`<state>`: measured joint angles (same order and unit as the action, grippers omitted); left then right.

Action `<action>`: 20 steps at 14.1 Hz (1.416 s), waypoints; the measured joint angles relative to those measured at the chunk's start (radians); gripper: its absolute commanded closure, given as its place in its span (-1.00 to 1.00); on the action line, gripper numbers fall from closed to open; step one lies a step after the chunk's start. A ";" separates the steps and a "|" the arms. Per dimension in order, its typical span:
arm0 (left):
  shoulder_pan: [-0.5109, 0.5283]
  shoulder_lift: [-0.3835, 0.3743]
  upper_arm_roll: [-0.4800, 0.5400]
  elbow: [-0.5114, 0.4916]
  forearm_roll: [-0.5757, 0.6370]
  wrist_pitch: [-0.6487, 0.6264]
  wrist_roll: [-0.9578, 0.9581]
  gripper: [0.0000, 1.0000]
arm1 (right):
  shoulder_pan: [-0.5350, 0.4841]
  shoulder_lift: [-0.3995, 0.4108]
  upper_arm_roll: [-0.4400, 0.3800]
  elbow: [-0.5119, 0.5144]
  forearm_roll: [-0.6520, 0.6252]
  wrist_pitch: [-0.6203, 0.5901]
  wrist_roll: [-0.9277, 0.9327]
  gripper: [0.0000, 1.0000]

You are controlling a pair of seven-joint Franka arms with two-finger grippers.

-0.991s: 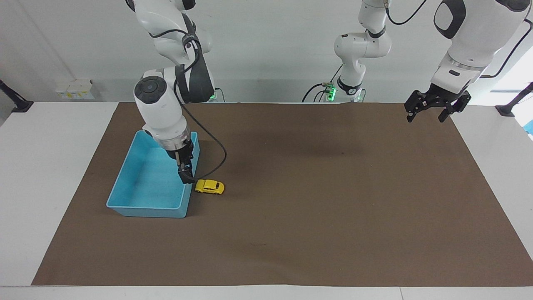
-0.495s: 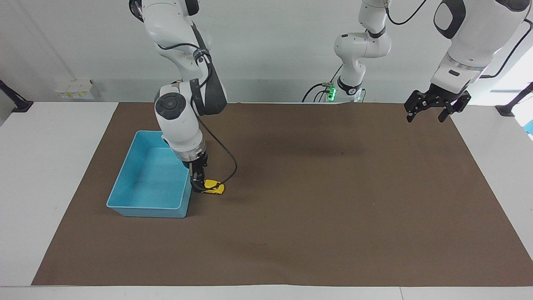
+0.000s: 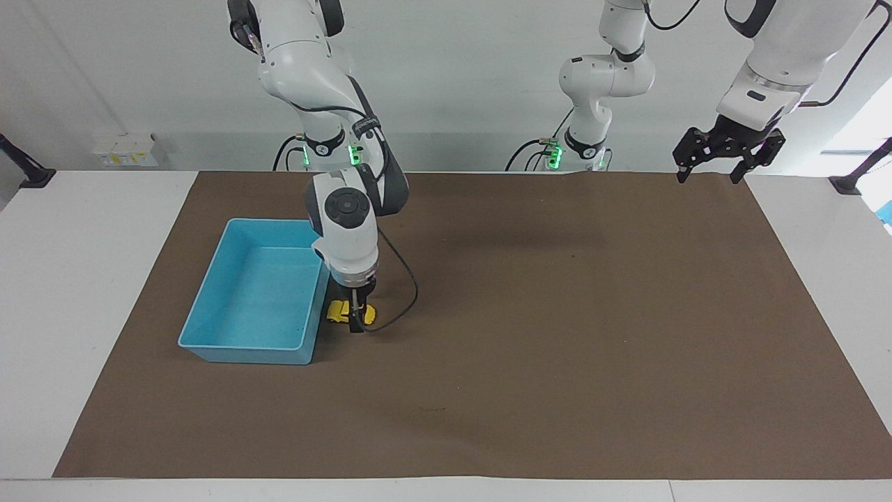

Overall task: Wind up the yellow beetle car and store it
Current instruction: 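Lower the right gripper onto the yellow car and close it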

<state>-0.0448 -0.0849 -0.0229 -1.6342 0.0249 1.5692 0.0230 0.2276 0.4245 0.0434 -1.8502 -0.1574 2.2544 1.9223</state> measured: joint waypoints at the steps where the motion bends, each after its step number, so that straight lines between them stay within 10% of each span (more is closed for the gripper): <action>1: 0.000 0.000 0.000 0.000 -0.001 0.013 -0.006 -1.00 | 0.000 -0.001 0.000 -0.005 0.000 0.005 0.000 0.33; 2: 0.000 0.000 0.000 0.000 -0.004 0.024 -0.010 -1.00 | 0.000 -0.002 0.000 -0.007 0.000 0.005 0.000 0.89; 3: 0.000 0.000 0.001 0.000 -0.010 0.031 -0.013 -1.00 | 0.000 -0.003 0.000 -0.008 0.000 0.005 0.000 1.00; 20: 0.001 0.000 0.019 -0.001 -0.024 0.036 -0.017 -1.00 | 0.081 -0.012 0.005 0.023 0.000 -0.022 0.029 1.00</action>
<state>-0.0441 -0.0849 -0.0037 -1.6350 0.0005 1.6050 0.0062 0.3084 0.4122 0.0481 -1.8268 -0.1572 2.2323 1.9513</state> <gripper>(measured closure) 0.000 0.529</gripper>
